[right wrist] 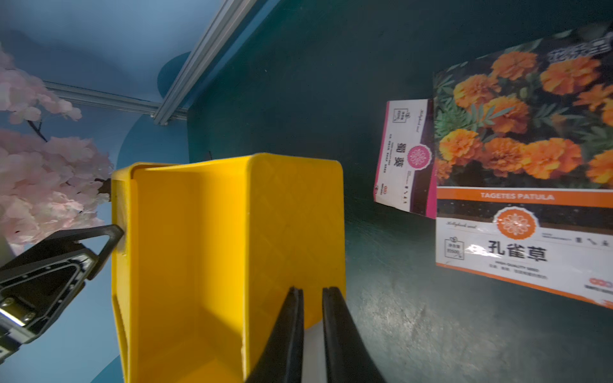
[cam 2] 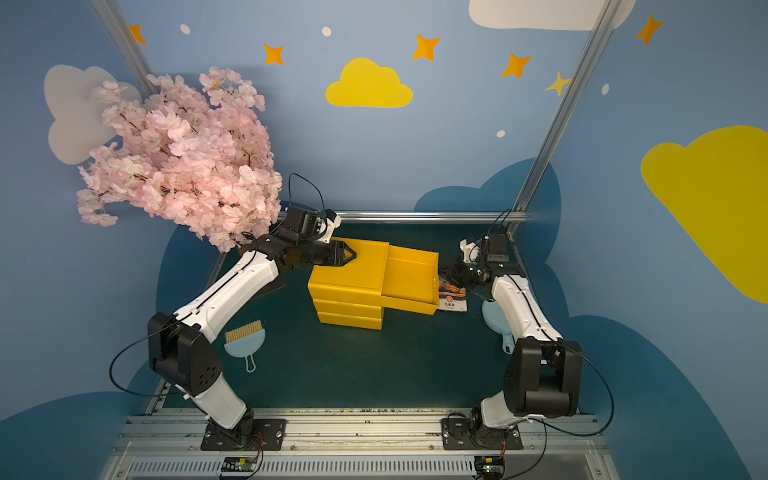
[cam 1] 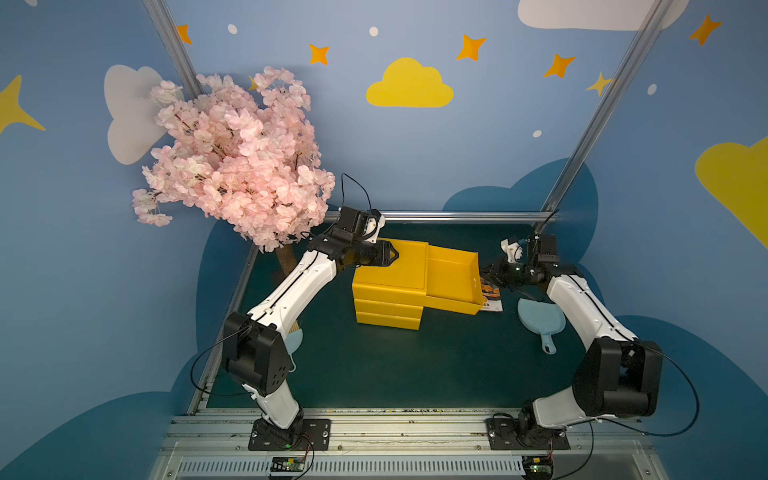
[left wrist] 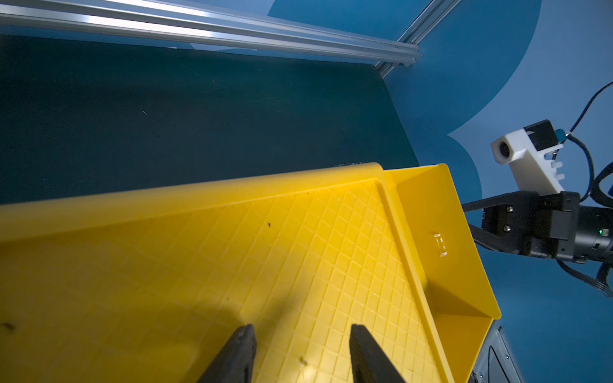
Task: Take the seed bags out of the drawer
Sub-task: Close the drawer of the storage box.
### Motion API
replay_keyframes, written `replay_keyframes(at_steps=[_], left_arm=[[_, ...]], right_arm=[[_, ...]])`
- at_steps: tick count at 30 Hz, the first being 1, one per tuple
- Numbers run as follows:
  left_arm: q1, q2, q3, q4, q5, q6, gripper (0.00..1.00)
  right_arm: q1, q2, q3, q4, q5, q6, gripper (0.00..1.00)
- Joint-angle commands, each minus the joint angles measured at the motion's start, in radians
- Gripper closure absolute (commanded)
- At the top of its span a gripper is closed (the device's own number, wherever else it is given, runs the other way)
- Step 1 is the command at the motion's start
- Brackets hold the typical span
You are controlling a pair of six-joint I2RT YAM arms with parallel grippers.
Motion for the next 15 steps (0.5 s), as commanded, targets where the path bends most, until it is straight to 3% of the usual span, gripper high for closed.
replay_keyframes(at_steps=[1,15], left_arm=[[0.004,0.060,-0.069,-0.219,-0.036,-0.001,0.48],[0.002,0.064,-0.071,-0.216,-0.036,-0.006,0.48]], right_arm=[[0.043,-0.011,-0.008,0.051,-0.127,0.049,0.83],[0.187,0.069,-0.014,0.204,-0.173,0.162,0.83]])
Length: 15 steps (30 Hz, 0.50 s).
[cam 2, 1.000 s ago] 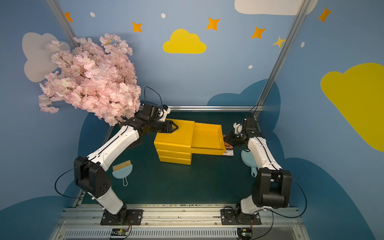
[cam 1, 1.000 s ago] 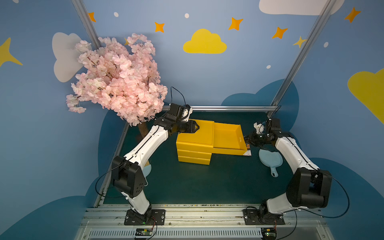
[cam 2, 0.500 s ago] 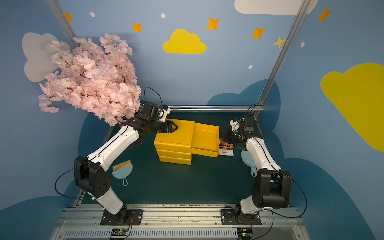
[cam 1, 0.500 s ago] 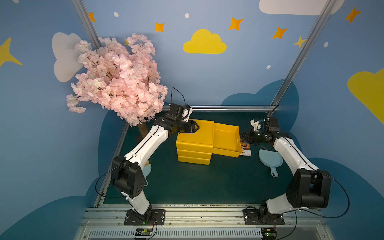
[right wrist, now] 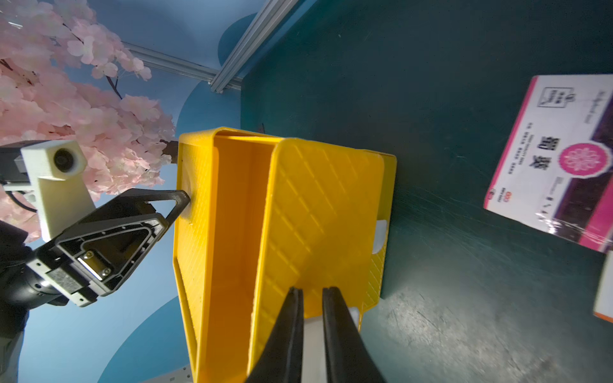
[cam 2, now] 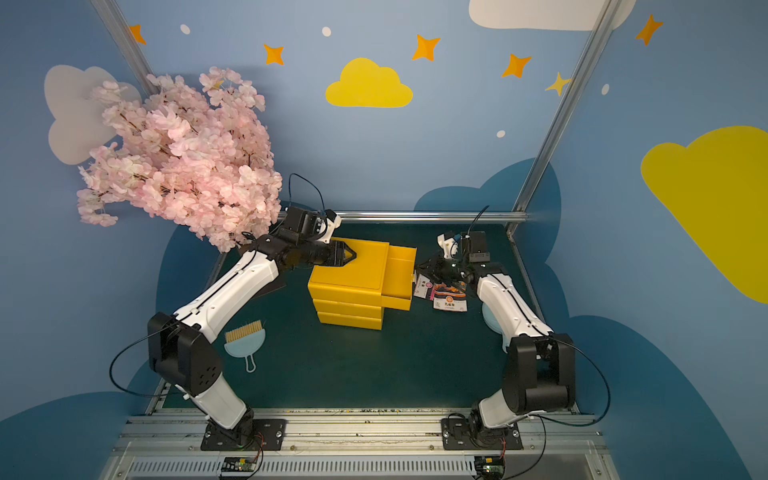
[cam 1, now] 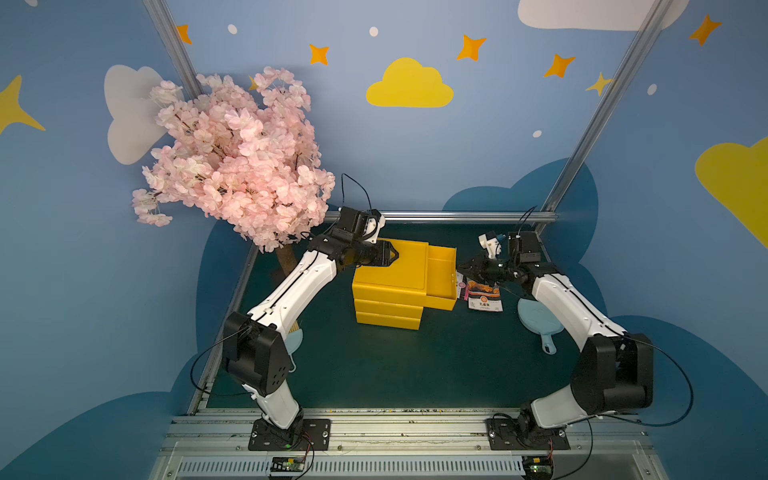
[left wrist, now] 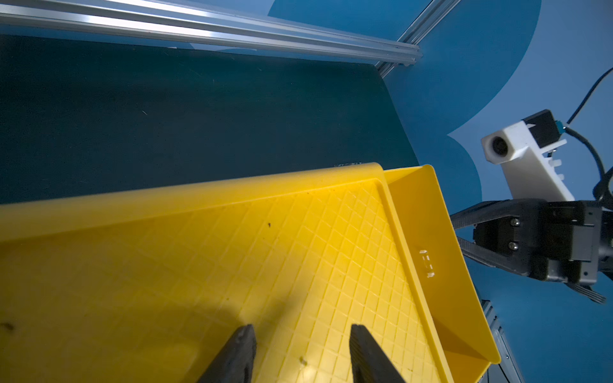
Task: Take the seed bags out of the drawer
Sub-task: Close the drawer of the storage box.
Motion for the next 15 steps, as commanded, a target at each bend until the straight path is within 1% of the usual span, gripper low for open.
replay_keyframes(at_steps=[1,10,15], left_arm=[[0.002,0.063,-0.072,-0.217,-0.039,-0.006,0.48],[0.002,0.057,-0.083,-0.217,-0.041,-0.006,0.48],[0.002,0.053,-0.092,-0.214,-0.042,-0.007,0.48]], right_arm=[[0.050,0.040,-0.012,0.056,-0.070,0.049,0.83],[0.130,0.119,-0.014,0.181,-0.079,0.143,0.83],[0.162,0.155,-0.050,0.306,-0.089,0.235,0.83]])
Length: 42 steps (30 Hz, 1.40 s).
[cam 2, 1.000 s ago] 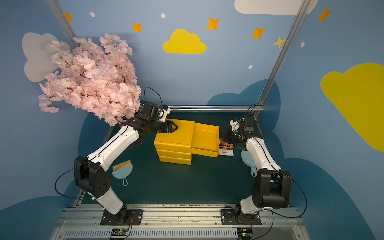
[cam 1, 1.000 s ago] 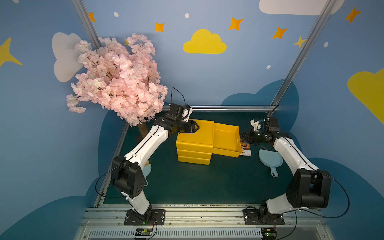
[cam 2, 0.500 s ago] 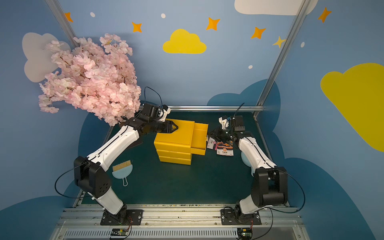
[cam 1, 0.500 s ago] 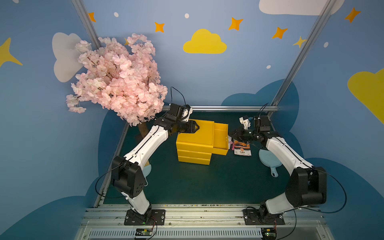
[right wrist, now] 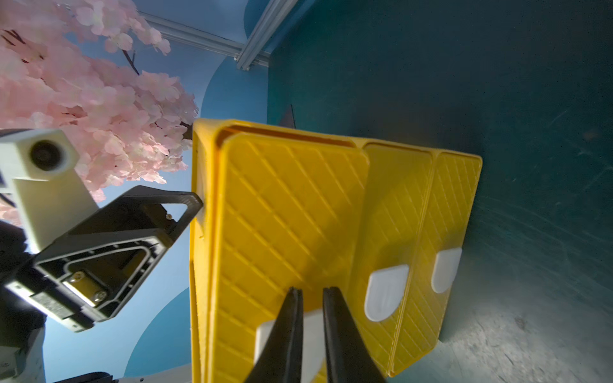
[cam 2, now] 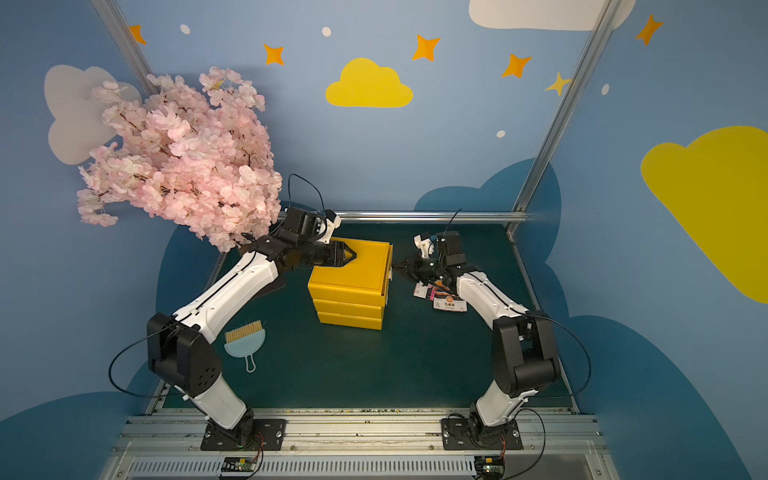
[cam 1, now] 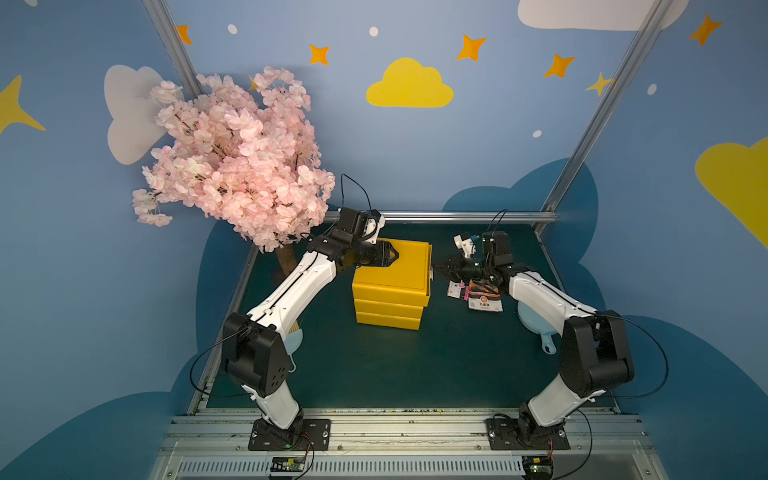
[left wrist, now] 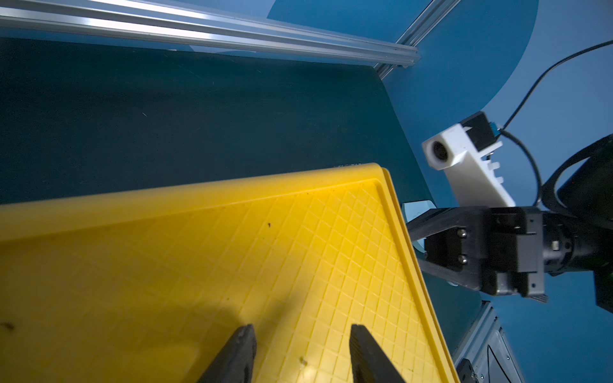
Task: Take the seed bags out of the drawer
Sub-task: Close the drawer of the storage box.
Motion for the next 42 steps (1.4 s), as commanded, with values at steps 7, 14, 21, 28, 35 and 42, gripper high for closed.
replay_keyframes(at_steps=[7,14,21,28,35,42], left_arm=[[0.003,0.057,-0.084,-0.228,-0.043,-0.006,0.48],[0.001,0.054,-0.085,-0.225,-0.037,-0.006,0.48],[0.001,0.053,-0.087,-0.223,-0.036,-0.010,0.48],[-0.002,0.048,-0.093,-0.225,-0.036,-0.011,0.48],[-0.002,0.048,-0.089,-0.232,-0.038,-0.011,0.48],[-0.004,0.054,-0.080,-0.240,-0.041,-0.010,0.48]], right_arm=[[0.038,0.049,-0.069,0.151,-0.043,0.121,0.83],[0.003,-0.018,-0.117,0.068,0.002,0.051,0.69],[-0.011,-0.037,-0.225,0.148,0.004,0.062,0.52],[-0.009,0.001,-0.372,0.509,-0.034,0.239,0.33],[-0.005,0.042,-0.443,0.746,-0.040,0.355,0.29],[-0.002,0.087,-0.433,0.869,-0.056,0.412,0.31]])
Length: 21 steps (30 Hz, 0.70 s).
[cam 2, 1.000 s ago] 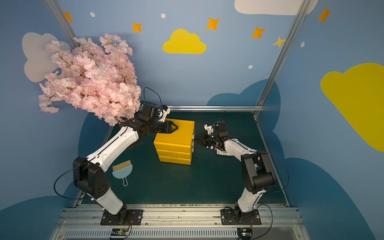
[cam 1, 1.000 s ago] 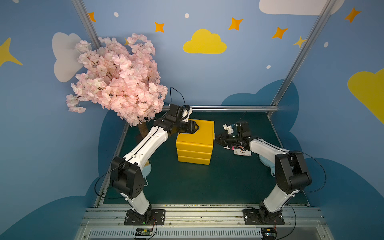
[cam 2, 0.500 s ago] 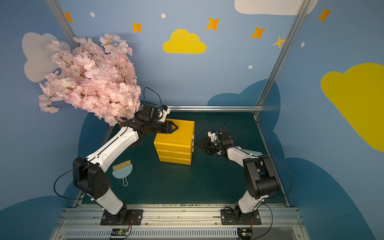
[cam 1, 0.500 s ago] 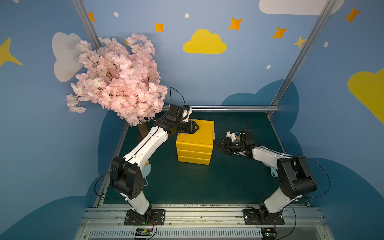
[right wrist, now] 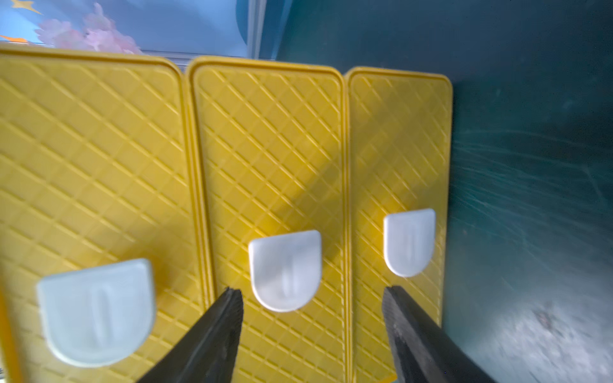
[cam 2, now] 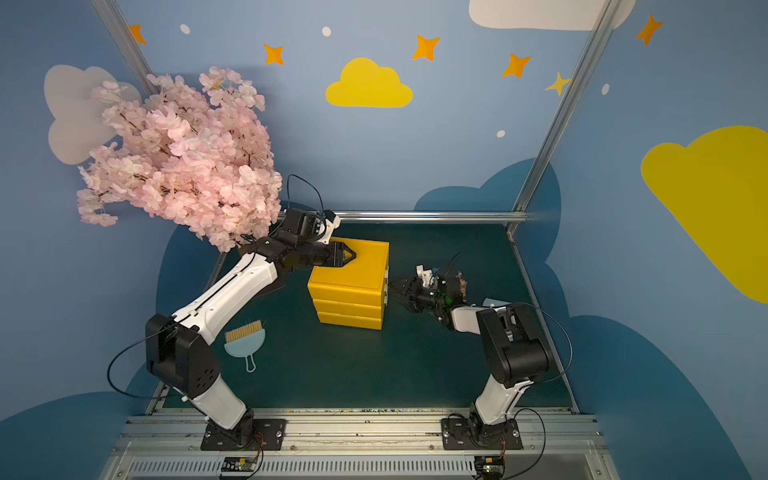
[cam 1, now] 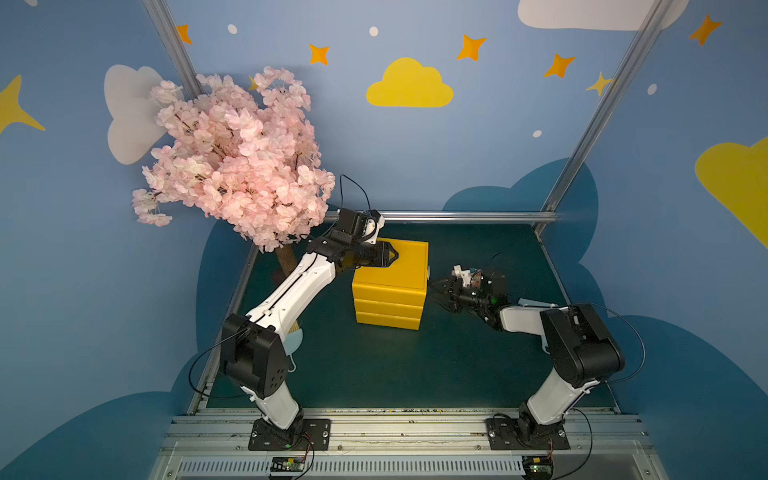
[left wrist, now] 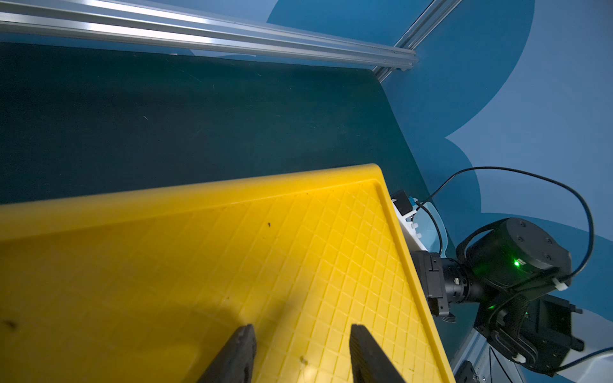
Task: Take the seed bags out of the drawer
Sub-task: Open the drawer in the storage box.
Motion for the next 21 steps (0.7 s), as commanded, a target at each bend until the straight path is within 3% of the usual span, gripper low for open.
replay_keyframes(at_steps=[1,14,21], left_arm=[[-0.003,0.064,-0.061,-0.258,-0.038,-0.009,0.48],[-0.006,0.063,-0.059,-0.267,-0.047,-0.009,0.48],[-0.008,0.063,-0.060,-0.269,-0.051,-0.011,0.48]], right_arm=[[0.006,0.034,0.009,0.135,-0.024,0.058,0.31],[0.035,0.200,0.027,0.456,-0.062,0.250,0.44],[0.045,0.195,0.007,0.467,-0.058,0.246,0.50]])
